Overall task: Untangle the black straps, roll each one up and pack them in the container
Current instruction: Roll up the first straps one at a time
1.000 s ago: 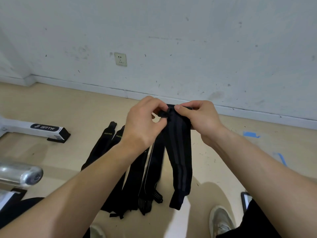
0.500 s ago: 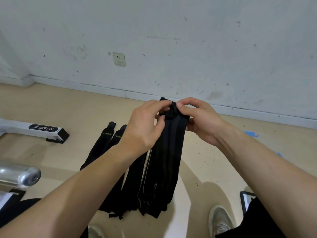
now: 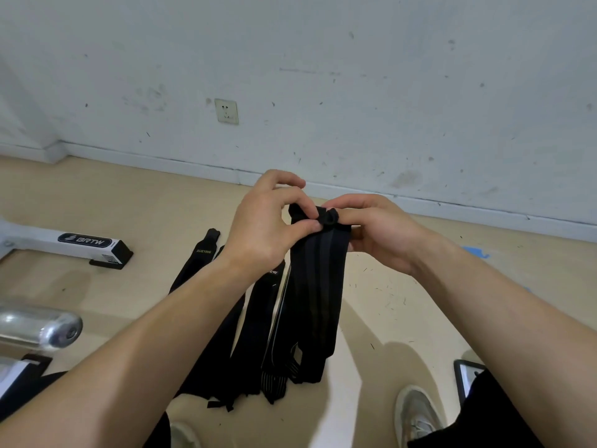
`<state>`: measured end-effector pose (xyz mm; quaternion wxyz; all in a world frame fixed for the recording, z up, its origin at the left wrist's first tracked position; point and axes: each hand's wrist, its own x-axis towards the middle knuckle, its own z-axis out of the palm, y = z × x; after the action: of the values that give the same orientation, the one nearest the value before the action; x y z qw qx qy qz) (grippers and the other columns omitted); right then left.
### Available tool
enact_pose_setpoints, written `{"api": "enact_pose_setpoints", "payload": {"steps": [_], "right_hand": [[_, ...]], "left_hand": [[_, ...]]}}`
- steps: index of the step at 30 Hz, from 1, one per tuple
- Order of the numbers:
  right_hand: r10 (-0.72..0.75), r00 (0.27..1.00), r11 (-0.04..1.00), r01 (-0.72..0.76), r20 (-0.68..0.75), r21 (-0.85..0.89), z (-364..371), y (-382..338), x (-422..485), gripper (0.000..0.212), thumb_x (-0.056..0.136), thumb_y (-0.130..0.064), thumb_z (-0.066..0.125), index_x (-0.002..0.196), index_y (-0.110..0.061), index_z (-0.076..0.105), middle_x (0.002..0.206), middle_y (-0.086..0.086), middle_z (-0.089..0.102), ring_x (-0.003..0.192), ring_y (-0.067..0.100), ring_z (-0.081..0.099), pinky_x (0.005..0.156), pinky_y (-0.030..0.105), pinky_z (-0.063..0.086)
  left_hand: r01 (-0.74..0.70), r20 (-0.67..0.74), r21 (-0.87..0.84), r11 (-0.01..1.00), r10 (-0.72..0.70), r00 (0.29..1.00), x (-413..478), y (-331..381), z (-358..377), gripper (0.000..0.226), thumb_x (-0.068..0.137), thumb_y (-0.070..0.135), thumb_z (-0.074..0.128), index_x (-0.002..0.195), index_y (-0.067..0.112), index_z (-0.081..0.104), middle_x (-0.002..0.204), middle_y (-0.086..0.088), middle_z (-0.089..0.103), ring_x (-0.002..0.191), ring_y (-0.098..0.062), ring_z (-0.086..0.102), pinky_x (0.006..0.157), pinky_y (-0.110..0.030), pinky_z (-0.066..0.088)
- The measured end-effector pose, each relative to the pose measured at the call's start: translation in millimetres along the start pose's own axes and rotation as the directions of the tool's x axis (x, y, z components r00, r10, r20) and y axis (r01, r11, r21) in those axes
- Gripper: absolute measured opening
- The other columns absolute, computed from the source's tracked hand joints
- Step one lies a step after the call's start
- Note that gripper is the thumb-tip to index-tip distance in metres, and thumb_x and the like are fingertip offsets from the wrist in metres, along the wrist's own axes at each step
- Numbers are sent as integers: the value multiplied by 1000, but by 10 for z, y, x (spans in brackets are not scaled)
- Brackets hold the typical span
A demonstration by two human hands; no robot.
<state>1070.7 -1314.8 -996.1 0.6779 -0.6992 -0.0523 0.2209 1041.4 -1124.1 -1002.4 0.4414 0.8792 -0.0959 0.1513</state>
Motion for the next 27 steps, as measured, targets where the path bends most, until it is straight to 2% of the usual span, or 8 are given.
{"api": "enact_pose_setpoints", "payload": {"steps": [2, 5, 7, 12, 18, 21, 23, 27], "right_hand": [[-12, 1000, 1000, 12, 12, -28, 6, -4, 2, 20, 97, -7, 56, 100, -9, 76, 93, 9, 71, 84, 22, 67, 76, 33, 55], [-30, 998, 999, 32, 47, -42, 35, -10, -20, 22, 98, -27, 60, 94, -12, 75, 88, 5, 70, 81, 20, 67, 75, 30, 54], [-69, 996, 994, 73, 50, -80, 61, 0, -30, 23, 88, -35, 72, 90, -12, 74, 84, 4, 71, 78, 19, 69, 78, 32, 56], [-143, 990, 977, 140, -8, -159, 35, 51, 15, 21, 87, -12, 77, 107, -8, 73, 94, 15, 76, 82, 19, 73, 80, 32, 57], [-175, 984, 978, 177, 30, -111, 13, 75, 18, 22, 92, 1, 69, 112, -4, 71, 96, 10, 77, 85, 18, 73, 76, 27, 59], [-170, 985, 983, 171, 17, -61, 27, 97, 23, 23, 91, 5, 68, 111, -6, 71, 98, 12, 78, 87, 21, 74, 81, 31, 60], [-166, 986, 985, 166, -5, -43, 28, 105, 23, 25, 91, 5, 68, 110, -11, 68, 98, 15, 77, 85, 26, 74, 82, 35, 59], [-313, 949, 922, 295, -36, -249, 71, 87, 23, 25, 94, -3, 66, 111, -21, 62, 100, 13, 73, 88, 32, 72, 81, 41, 58]], "left_hand": [[72, 62, -44, 996, -70, 996, 3, 8, -21, 30, 74, 15, 91, 77, 34, 68, 99, 13, 68, 86, -1, 65, 78, -23, 54], [128, 73, -30, 991, -126, 989, 9, 8, -34, 36, 73, 16, 92, 80, 33, 61, 86, 9, 67, 63, 3, 56, 60, -10, 44], [125, 67, -54, 991, -122, 990, 16, 5, -39, 39, 72, 20, 93, 85, 35, 59, 90, 12, 67, 62, 4, 53, 62, -10, 44], [158, 87, -121, 980, -148, 985, 37, -19, -38, 34, 71, 21, 94, 85, 30, 64, 89, 13, 67, 65, 11, 55, 67, -10, 41], [305, 191, -345, 888, -252, 949, 106, -124, -91, 21, 81, 14, 86, 94, 20, 71, 91, -3, 75, 83, -15, 72, 83, -29, 59], [336, 298, -353, 873, -236, 925, 84, -141, -50, 5, 94, 19, 74, 98, 21, 72, 84, 2, 76, 82, -13, 74, 79, -29, 59], [292, 267, -328, 898, -208, 941, 64, -143, -4, 1, 96, 21, 71, 97, 20, 72, 79, 7, 74, 78, -9, 72, 71, -23, 56], [311, 178, -411, 857, -259, 949, 62, -133, 41, 4, 94, 20, 74, 98, 18, 73, 77, 0, 74, 72, -15, 73, 63, -25, 54]]}}
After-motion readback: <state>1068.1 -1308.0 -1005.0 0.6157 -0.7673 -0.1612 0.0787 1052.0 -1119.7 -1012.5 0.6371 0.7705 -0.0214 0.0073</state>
